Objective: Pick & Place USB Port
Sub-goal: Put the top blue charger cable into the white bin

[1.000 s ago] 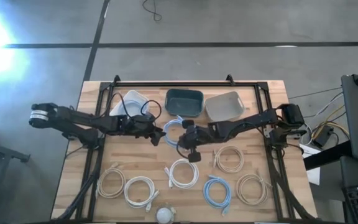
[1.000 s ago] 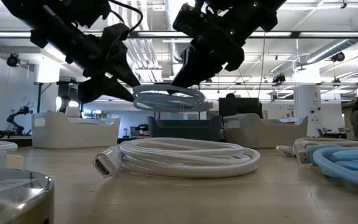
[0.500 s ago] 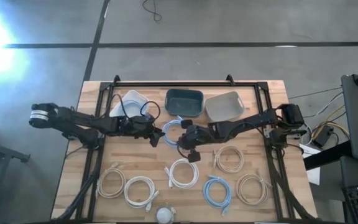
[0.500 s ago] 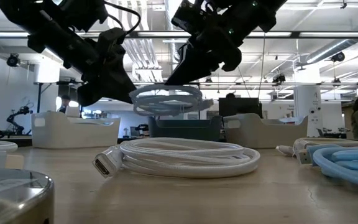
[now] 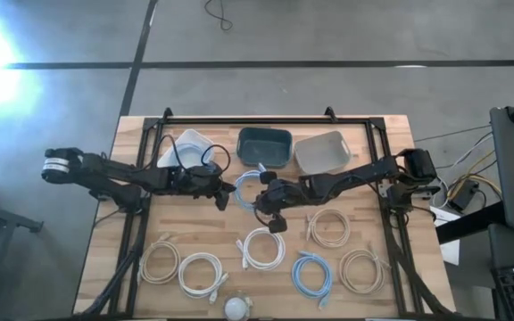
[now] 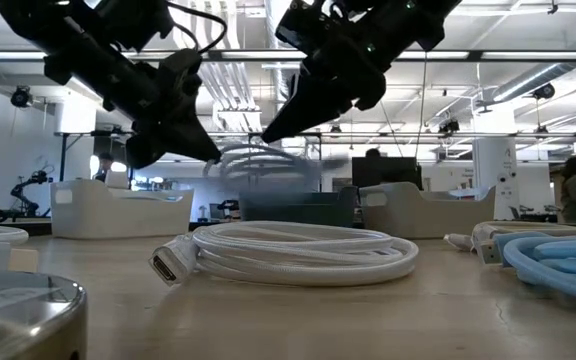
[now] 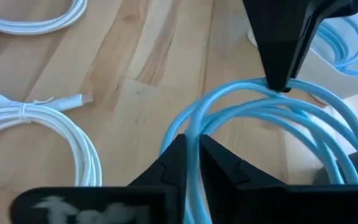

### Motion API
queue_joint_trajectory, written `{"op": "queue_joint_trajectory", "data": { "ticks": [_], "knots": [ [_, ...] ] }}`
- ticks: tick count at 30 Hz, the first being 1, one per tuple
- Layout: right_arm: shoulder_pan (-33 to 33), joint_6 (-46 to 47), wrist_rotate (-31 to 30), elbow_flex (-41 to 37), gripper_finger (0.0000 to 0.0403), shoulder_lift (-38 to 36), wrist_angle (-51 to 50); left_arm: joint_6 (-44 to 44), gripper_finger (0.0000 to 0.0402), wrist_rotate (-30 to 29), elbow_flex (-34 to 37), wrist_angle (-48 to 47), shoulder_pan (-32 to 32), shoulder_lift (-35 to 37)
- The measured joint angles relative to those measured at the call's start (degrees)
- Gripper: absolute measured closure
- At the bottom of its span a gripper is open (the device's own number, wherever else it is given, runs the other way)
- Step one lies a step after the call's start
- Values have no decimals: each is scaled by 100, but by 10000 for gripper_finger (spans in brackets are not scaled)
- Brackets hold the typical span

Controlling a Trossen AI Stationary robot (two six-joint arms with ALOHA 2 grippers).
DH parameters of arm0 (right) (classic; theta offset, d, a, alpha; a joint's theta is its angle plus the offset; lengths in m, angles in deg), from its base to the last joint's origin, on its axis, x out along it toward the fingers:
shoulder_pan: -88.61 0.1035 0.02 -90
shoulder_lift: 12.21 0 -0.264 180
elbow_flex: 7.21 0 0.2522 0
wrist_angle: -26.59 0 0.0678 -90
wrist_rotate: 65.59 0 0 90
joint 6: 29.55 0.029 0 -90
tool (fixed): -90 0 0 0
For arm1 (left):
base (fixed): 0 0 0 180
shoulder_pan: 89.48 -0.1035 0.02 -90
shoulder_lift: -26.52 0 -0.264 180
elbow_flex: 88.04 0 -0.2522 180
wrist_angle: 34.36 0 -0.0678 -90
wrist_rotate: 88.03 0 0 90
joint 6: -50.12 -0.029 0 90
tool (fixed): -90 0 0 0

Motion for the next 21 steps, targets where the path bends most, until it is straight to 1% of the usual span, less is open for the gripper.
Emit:
{"op": "queue_joint_trajectory", "data": {
  "ticks": [7, 10, 12, 14, 16, 19, 21],
  "knots": [
    [21, 30, -39, 2, 293, 0, -22, -240, 396, -151, -37, -22, 0, -4],
    [19, 38, -43, 2, 275, 0, -32, -457, 398, -179, -167, -73, -2, 93],
    [21, 48, -42, 2, 266, 0, -33, -627, 398, -270, -341, -344, 1, 232],
    [21, 117, -42, 2, 261, 0, -33, -742, 398, -512, -593, -954, 3, 396],
    [21, 190, -42, 2, 259, 0, -31, -761, 398, -853, -870, -1765, 3, 526],
    [28, 174, -44, 2, 261, 0, -22, -743, 398, -1579, -1292, -2980, 4, 646],
    [32, 126, -42, 2, 265, 0, -24, -724, 398, -2024, -1552, -3565, 22, 703]
  ]
}}
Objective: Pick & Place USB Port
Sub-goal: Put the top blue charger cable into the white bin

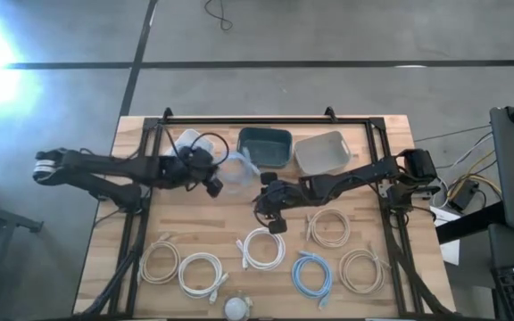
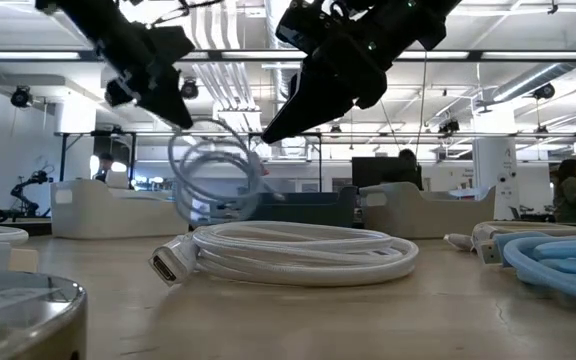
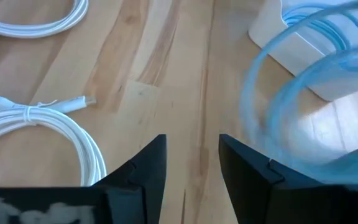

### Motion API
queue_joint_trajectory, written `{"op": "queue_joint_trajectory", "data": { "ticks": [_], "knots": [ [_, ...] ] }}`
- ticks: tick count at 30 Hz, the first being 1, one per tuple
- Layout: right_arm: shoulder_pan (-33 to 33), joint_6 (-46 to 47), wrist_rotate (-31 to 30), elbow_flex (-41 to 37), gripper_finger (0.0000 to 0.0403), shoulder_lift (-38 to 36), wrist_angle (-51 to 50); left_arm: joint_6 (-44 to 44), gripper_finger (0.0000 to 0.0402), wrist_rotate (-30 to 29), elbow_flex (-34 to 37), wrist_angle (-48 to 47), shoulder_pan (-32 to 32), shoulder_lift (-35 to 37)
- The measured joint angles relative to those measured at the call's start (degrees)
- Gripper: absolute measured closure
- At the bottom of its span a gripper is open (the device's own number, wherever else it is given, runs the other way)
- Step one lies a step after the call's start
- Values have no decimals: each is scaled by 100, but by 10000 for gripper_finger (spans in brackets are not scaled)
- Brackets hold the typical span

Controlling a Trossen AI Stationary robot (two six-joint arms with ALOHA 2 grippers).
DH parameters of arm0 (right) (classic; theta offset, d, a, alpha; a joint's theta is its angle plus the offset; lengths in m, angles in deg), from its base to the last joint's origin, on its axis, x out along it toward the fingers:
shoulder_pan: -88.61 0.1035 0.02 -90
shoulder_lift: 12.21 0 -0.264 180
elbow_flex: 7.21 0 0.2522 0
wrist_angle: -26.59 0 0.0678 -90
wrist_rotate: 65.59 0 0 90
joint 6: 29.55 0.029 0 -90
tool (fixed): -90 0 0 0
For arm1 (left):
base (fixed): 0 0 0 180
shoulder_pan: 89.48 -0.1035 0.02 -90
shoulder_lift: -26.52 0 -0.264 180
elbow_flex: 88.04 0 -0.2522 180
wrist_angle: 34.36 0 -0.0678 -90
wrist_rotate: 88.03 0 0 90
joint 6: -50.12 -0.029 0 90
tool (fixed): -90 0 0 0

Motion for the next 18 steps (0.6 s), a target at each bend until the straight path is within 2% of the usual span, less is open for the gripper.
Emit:
{"op": "queue_joint_trajectory", "data": {
  "ticks": [3, 11, 18],
  "knots": [
    [-2, -5, -1, 0, 270, 0, 0, -2, 398, -377, -337, -533, 16, 50],
    [-4, 27, -2, -109, 280, 0, -11, 2, 397, -554, -1191, -1763, 31, 165],
    [-13, 134, -2, -281, 273, 2, -11, 757, 397, -997, -1787, -3630, 29, 484]
  ]
}}
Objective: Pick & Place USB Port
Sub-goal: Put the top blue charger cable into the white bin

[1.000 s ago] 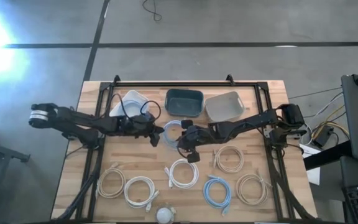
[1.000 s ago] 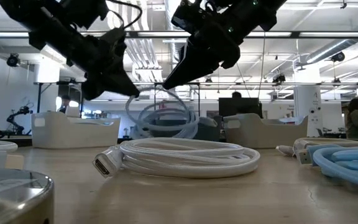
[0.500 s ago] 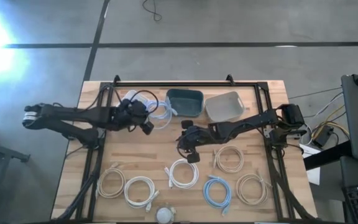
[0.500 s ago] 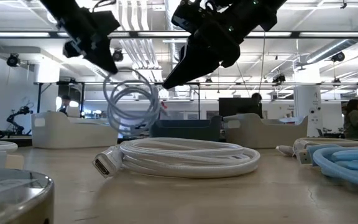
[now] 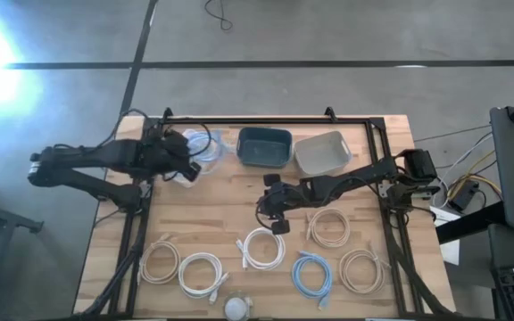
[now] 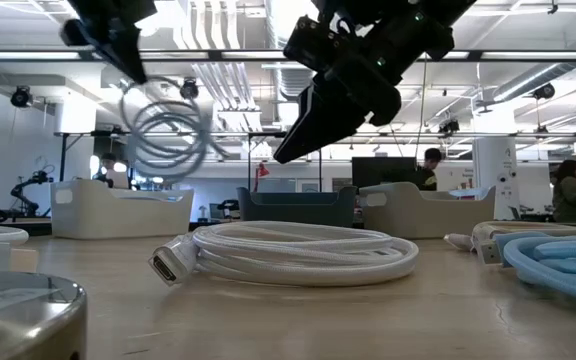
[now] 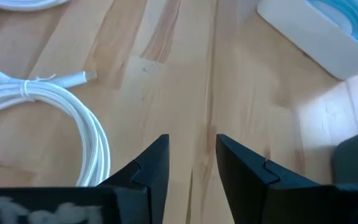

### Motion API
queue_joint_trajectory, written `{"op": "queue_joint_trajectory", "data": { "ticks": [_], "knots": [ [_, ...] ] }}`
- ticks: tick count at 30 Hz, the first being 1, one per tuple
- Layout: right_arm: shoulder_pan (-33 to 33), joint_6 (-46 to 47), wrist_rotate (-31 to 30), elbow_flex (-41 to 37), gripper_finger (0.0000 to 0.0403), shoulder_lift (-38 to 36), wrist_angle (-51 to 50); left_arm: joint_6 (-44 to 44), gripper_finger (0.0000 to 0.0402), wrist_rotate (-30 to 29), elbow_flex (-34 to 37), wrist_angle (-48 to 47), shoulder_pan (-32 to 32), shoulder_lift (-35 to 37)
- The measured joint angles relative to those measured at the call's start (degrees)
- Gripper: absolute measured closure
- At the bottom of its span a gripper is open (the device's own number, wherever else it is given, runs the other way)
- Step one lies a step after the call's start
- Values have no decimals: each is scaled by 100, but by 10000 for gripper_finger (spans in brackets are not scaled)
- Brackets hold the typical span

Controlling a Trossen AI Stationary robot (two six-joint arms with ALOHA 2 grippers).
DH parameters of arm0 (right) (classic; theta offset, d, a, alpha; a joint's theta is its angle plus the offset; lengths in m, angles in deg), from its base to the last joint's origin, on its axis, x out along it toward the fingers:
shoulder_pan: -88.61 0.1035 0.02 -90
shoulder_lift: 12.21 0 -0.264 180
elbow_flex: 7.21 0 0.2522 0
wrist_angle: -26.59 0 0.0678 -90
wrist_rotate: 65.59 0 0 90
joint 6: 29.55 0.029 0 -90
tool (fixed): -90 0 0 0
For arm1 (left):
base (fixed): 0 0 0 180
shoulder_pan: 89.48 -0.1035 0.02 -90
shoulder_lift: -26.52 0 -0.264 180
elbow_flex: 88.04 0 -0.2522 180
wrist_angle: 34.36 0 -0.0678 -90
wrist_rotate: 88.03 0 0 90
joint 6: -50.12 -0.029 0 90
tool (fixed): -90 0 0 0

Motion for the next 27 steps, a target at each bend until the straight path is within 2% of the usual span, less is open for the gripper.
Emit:
{"op": "queue_joint_trajectory", "data": {
  "ticks": [6, 10, 12, 21, 27],
  "knots": [
    [-9, 36, -4, -5, 273, 0, 35, 857, 397, 58, -187, -1352, 0, 268],
    [-38, 129, -4, -7, 280, 0, 44, 1171, 397, 465, 162, -1532, -4, 352],
    [-58, 149, -7, -7, 282, 0, 46, 1221, 397, 457, 411, -1513, 2, 345],
    [-68, 131, -13, -9, 284, 2, 69, 1410, 396, -938, 1632, -952, -13, 319],
    [-72, 129, -11, -9, 277, 2, 83, 1540, 388, -875, 2014, -650, -20, 315]
  ]
}}
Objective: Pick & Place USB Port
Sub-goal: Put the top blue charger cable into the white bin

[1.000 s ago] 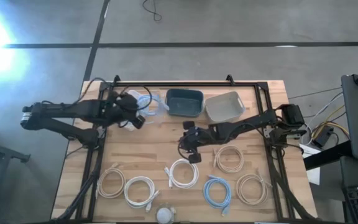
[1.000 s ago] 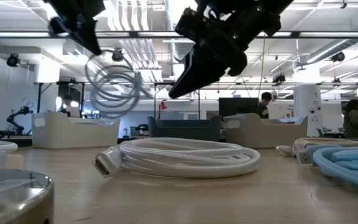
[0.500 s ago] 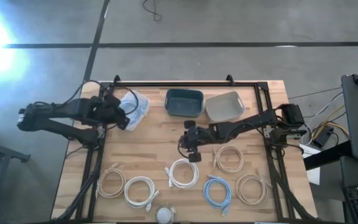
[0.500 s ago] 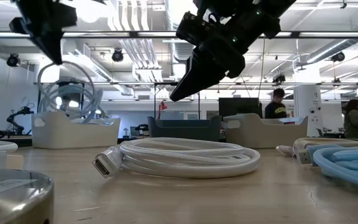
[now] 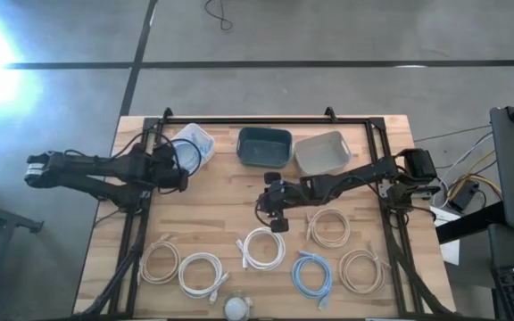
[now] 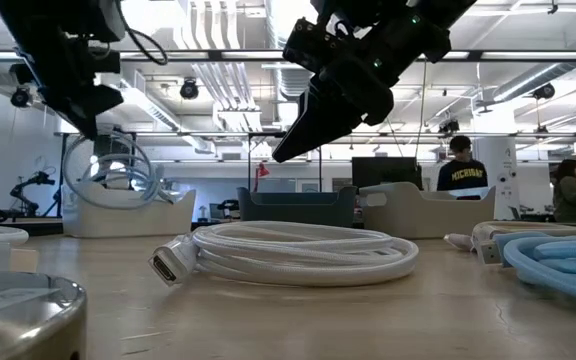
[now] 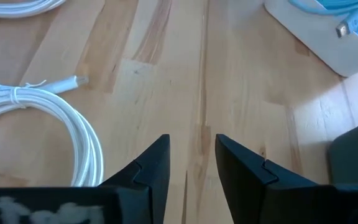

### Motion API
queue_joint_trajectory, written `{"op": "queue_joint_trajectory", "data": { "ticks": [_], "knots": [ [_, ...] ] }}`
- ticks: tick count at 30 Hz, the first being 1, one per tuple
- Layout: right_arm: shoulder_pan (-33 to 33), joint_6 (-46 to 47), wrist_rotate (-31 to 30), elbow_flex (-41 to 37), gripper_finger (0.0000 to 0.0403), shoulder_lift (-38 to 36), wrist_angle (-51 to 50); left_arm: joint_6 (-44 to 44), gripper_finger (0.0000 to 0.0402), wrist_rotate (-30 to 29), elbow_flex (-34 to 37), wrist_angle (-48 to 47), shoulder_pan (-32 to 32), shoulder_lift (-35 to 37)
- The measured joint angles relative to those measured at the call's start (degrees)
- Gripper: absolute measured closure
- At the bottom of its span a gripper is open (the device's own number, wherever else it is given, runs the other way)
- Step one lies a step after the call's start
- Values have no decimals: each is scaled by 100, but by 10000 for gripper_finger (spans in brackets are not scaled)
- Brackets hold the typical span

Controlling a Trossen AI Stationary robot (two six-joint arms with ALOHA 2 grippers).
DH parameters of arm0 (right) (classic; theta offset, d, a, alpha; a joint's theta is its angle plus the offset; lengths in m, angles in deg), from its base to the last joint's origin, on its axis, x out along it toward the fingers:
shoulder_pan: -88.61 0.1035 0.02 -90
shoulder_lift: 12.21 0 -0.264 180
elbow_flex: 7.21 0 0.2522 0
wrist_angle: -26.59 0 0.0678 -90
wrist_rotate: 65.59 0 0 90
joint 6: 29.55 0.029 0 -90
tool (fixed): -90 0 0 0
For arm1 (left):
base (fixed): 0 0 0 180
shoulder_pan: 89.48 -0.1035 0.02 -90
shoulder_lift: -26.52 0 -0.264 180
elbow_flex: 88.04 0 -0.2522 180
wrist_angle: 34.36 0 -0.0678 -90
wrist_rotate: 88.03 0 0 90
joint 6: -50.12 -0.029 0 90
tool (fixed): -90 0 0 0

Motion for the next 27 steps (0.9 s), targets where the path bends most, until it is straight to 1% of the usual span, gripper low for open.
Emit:
{"op": "queue_joint_trajectory", "data": {
  "ticks": [2, 4, 8, 10, 12, 15, 16, 23, 27],
  "knots": [
    [-7, -8, 0, 0, 277, 0, 4, -30, 384, 69, -123, 44, 0, 0],
    [-29, -24, 4, 0, 280, 0, 24, -73, 383, 88, -394, 73, 0, 7],
    [-84, -32, 7, 0, 287, 0, 58, -616, 390, 50, -966, 82, -26, 9],
    [-95, -44, 7, 0, 290, 2, 66, -849, 392, -85, -1156, 88, -31, 11],
    [-98, -46, 9, 0, 292, 2, 68, -998, 392, -404, -1222, 90, -31, 11],
    [-96, -46, 11, 0, 296, 4, 68, -1023, 386, -937, -1125, 83, -35, 9],
    [-96, -46, 13, 0, 297, 6, 68, -985, 384, -1024, -1049, 77, -42, 9],
    [-96, -48, 13, 0, 305, 7, 66, -341, 386, -865, -303, 92, -103, 2],
    [-96, -48, 12, 0, 307, 7, 67, -85, 386, -879, 62, 193, -114, 3]
  ]
}}
